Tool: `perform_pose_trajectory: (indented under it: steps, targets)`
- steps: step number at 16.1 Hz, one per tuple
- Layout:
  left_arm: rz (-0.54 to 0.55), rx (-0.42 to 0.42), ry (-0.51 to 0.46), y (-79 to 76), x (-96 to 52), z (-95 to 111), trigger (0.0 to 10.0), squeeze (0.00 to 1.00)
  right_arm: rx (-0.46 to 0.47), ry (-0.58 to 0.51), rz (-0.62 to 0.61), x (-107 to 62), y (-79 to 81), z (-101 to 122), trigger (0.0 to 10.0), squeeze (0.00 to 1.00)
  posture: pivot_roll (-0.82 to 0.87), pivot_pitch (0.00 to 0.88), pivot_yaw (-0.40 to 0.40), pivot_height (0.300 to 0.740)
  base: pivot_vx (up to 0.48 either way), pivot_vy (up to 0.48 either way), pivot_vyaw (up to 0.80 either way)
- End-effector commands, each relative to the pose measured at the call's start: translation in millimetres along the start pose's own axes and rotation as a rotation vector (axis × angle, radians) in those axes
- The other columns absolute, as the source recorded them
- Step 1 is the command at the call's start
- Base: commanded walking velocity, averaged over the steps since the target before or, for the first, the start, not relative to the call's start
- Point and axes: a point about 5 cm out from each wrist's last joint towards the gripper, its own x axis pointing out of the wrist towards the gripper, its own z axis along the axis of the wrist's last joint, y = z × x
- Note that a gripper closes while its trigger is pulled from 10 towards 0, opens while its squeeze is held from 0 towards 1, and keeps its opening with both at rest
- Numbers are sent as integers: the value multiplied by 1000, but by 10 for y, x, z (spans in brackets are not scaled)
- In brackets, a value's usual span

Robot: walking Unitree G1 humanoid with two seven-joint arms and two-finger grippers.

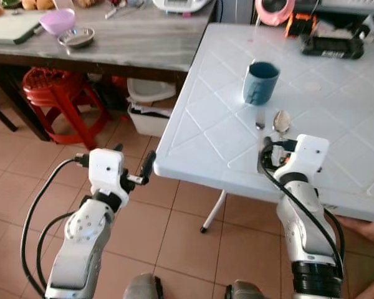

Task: Setting the table

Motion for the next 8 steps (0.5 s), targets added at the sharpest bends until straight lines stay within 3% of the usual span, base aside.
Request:
perform_pose_trajectory:
  steps: [1, 3, 4, 5, 6, 7, 8]
  targets:
    - [-9, 9, 3, 5, -41, 32, 10000, 0, -31, -38, 44, 63, 111, 147, 10000, 0, 64, 151, 78, 719, 0, 0, 0]
    - [-12, 10, 13, 7, -69, 39, 10000, 0, -98, -43, 38, 121, 149, 275, 10000, 0, 70, 155, 78, 719, 0, 0, 0]
    - [-8, 12, 17, 27, -78, 45, 10000, 0, -205, -96, 49, 164, 175, 379, 10000, 0, 72, 157, 78, 719, 0, 0, 0]
    - [-8, 12, 18, 30, -80, 47, 10000, 0, -187, -103, 73, 161, 189, 391, 10000, 0, 72, 157, 78, 719, 0, 0, 0]
    - [-6, 13, 20, 36, -80, 48, 10000, 0, -101, -105, 137, 148, 209, 413, 10000, 0, 73, 161, 79, 719, 0, 0, 0]
    - [-6, 13, 23, 33, -80, 45, 10000, 0, -31, -79, 125, 150, 180, 385, 10000, 0, 73, 161, 79, 719, 0, 0, 0]
    - [-7, 13, 25, 26, -80, 46, 10000, 0, -23, -70, 120, 167, 165, 368, 10000, 0, 73, 164, 81, 719, 0, 0, 0]
